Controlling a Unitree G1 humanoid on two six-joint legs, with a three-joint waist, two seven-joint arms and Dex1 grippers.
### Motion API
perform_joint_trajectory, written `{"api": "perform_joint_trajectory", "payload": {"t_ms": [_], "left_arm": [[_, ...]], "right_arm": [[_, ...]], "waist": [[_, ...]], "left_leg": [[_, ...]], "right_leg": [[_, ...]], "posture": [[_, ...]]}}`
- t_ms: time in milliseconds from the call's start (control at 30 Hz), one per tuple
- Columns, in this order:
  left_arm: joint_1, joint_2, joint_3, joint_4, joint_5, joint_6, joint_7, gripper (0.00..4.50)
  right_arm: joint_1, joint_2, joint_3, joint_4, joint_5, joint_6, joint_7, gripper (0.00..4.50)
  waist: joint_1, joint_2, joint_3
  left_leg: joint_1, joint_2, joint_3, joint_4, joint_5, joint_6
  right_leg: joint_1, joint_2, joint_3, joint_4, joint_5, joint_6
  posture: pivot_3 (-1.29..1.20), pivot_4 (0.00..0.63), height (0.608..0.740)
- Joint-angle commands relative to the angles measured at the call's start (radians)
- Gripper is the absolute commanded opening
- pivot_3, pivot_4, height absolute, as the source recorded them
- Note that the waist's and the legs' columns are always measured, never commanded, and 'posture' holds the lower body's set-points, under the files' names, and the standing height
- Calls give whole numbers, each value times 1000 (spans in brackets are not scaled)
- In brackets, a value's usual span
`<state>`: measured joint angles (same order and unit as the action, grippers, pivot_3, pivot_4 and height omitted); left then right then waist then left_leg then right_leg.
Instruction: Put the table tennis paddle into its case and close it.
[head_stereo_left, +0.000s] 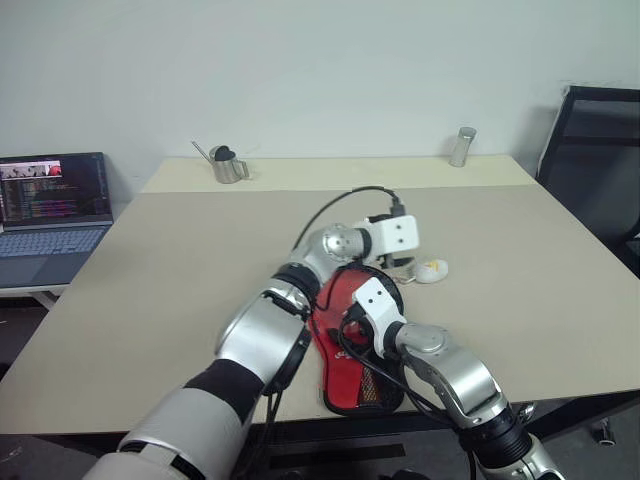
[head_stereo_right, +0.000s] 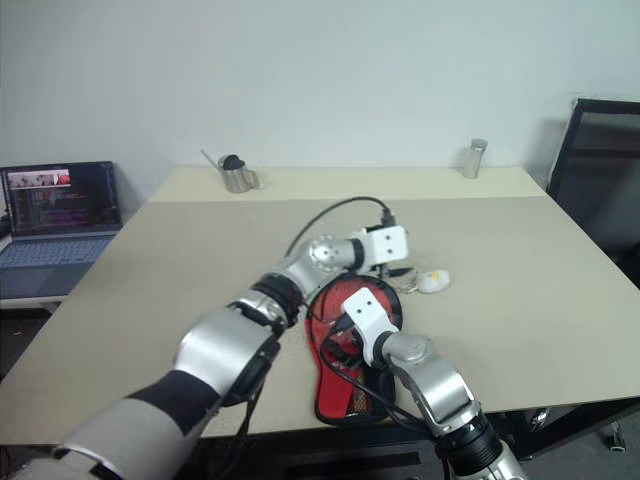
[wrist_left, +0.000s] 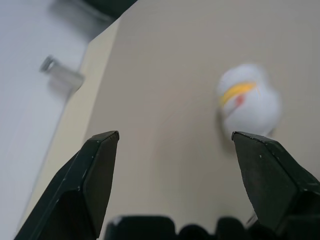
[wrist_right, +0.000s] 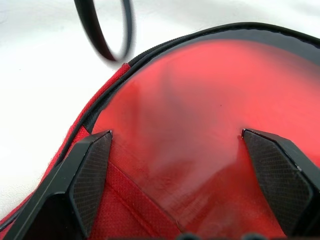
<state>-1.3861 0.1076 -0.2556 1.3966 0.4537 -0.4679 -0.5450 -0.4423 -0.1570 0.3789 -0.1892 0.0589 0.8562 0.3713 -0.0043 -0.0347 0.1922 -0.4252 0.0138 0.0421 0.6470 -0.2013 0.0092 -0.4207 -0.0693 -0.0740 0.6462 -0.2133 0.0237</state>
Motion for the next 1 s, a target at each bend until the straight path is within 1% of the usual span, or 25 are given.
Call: {"api": "perform_joint_trajectory", "payload": {"t_ms": [33, 100, 167, 300, 367, 500, 600, 667, 733, 800, 833, 900, 1000], "left_arm": [[-34, 55, 61, -49, -59, -16, 20, 3930], [-32, 84, 94, -55, -94, -15, -6, 3930], [-22, 111, 156, -63, -164, 1, -72, 3930], [26, 164, 277, -87, -320, 32, -324, 3930], [62, 200, 307, -109, -363, 53, -397, 3930], [116, 227, 331, -159, -424, 107, -519, 3930], [147, 220, 328, -191, -455, 159, -598, 3930], [171, 207, 308, -211, -449, 170, -624, 3930], [199, 193, 281, -238, -443, 186, -672, 3930], [232, 184, 249, -280, -446, 216, -753, 3930], [248, 180, 236, -302, -445, 222, -775, 3930], [281, 173, 206, -345, -443, 240, -817, 3930], [316, 172, 166, -389, -433, 252, -841, 3930]], "right_arm": [[30, -13, 28, 91, -12, 32, 9, 4500], [26, -13, 23, 91, -11, 31, 11, 4500], [21, -8, 9, 81, -2, 40, 10, 4500], [0, 14, -47, 23, 44, 104, 15, 4500], [-20, 20, -78, -41, 70, 149, 17, 4500], [-52, 25, -140, -163, 134, 230, 32, 4500], [-69, 15, -187, -251, 200, 306, 58, 4500], [-82, -13, -207, -308, 239, 346, 81, 4500], [-100, -69, -245, -369, 287, 376, 121, 4500], [-121, -144, -308, -414, 336, 384, 170, 4500], [-128, -199, -333, -423, 353, 375, 200, 4500], [-139, -347, -364, -412, 357, 323, 274, 4500], [-150, -538, -352, -335, 316, 192, 363, 4500]], "waist": [[0, 0, 0], [-1, 0, 0], [0, 0, 0], [0, 0, 0], [-1, 0, 0], [0, 0, 0], [6, 0, 0], [7, 0, 0], [7, 0, 0], [6, 0, 0], [5, 0, 0], [4, 0, 0], [5, 0, 1]], "left_leg": [[0, 0, 0, 0, 0, 0], [0, 0, 0, 0, 0, 0], [0, 0, 0, 0, 0, 0], [0, 0, 0, 0, 0, 0], [0, 0, 1, 0, 0, 0], [-1, 0, 0, 0, 0, 0], [-6, 0, -1, 1, 0, 0], [-7, -1, -2, 2, 0, 0], [-7, -1, -2, 2, 0, 0], [-7, -1, -2, 2, 0, 1], [-7, -1, -2, 2, 0, 1], [-7, -1, -2, 2, 0, 1], [-7, -1, -2, 1, 0, 1]], "right_leg": [[0, 0, 0, 0, 0, 0], [0, 0, 0, 0, 0, 0], [0, 0, 0, 0, 0, 0], [0, 0, 0, 0, 0, 0], [0, 0, 0, 0, 0, 0], [-1, 0, 0, 0, 0, 0], [-4, 0, -1, 0, 0, -1], [-4, 0, -2, -1, 1, -1], [-4, 0, -2, -1, 1, -1], [-4, -1, -2, -1, 0, 0], [-4, -1, -2, -1, 0, 0], [-4, -1, -2, -1, 0, 0], [-4, 0, -2, -2, 0, 0]], "posture": [[0, 150, 740], [0, 150, 740], [0, 150, 740], [0, 150, 740], [0, 150, 740], [0, 150, 740], [0, 150, 740], [0, 150, 740], [0, 150, 740], [0, 150, 740], [0, 150, 740], [0, 150, 740], [0, 150, 740]]}}
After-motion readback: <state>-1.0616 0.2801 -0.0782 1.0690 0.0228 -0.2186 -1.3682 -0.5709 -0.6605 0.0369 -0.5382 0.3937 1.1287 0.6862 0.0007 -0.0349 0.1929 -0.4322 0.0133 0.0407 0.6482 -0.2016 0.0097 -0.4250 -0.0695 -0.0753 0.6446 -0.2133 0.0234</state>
